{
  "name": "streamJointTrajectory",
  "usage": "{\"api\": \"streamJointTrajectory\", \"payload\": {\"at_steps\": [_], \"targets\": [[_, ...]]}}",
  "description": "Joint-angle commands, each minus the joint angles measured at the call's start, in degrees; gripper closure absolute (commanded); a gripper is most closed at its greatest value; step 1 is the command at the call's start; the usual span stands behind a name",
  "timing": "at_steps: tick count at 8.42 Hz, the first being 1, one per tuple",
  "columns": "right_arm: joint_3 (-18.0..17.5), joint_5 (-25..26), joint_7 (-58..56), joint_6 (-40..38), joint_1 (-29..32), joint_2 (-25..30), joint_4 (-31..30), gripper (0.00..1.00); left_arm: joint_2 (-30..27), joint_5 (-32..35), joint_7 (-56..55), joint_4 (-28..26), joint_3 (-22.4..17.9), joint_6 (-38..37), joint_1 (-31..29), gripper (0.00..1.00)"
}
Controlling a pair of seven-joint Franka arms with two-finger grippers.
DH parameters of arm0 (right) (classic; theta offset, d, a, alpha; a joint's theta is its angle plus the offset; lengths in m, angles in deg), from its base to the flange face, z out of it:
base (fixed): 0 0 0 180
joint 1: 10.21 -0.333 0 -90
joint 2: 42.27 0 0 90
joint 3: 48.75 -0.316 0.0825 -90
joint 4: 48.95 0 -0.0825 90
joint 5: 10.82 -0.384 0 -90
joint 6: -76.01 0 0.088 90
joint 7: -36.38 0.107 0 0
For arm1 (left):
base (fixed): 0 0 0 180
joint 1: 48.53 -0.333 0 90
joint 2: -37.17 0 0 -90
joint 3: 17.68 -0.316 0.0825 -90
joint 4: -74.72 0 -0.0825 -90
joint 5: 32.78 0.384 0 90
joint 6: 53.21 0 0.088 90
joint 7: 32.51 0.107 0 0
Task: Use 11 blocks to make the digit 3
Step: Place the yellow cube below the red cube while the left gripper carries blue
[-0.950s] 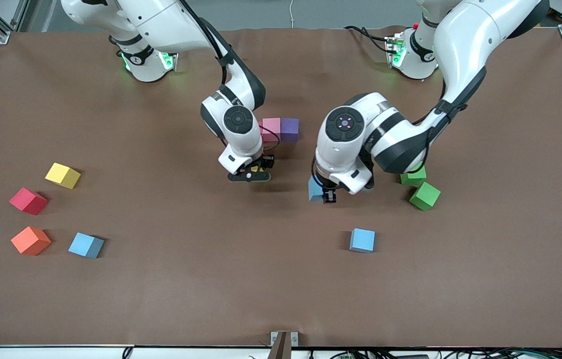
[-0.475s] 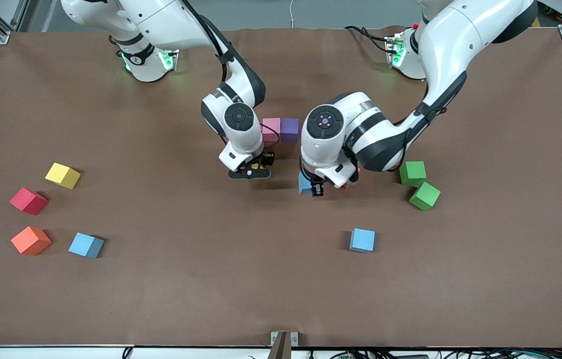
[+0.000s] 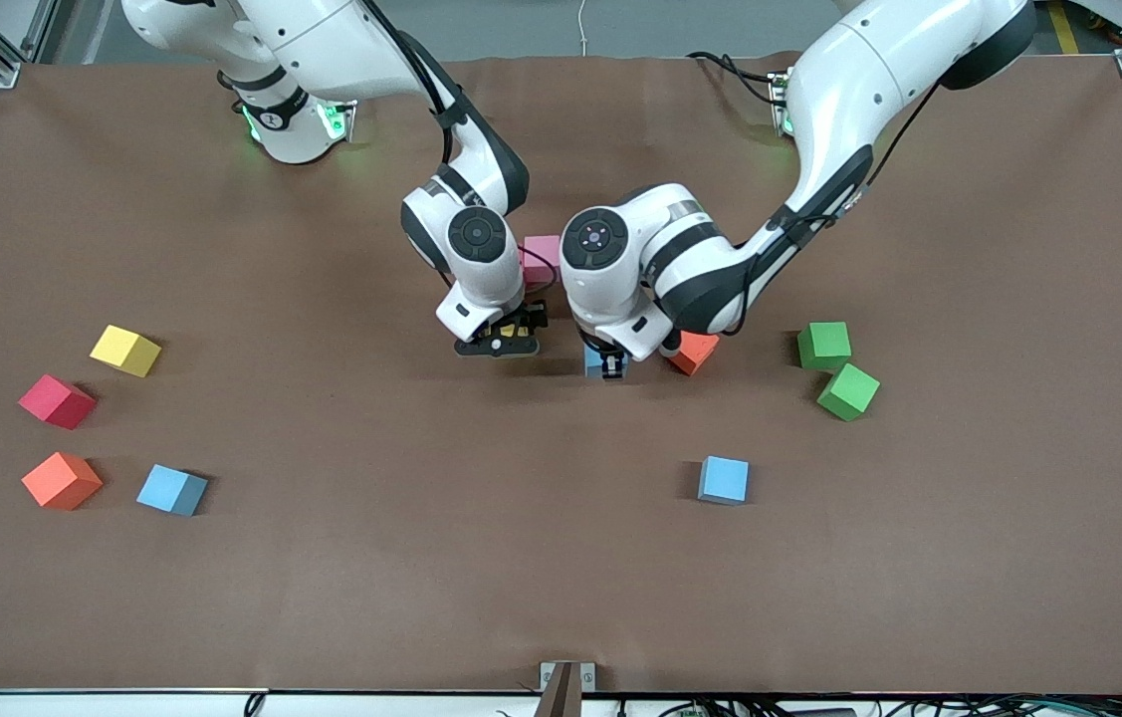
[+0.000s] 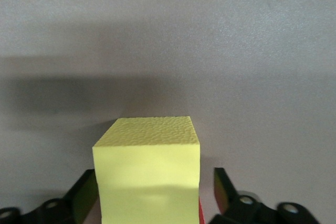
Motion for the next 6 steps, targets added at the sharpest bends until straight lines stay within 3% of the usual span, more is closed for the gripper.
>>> {"api": "streamJointTrajectory", "payload": {"at_steps": [1,6], "targets": [[0.18,-0.25,1.16,-0.03,0.13,2.52,-1.43,0.0,0.57,-0.15,-1.5,0.73,-0.53,0.74,1.17,0.71],[-0.52,-3.24,-0.94,-5.46,7.66,9.45,-1.43,0.0,0.66,0.03,-2.21,0.55,-0.62,1.54,1.97,0.72]]}}
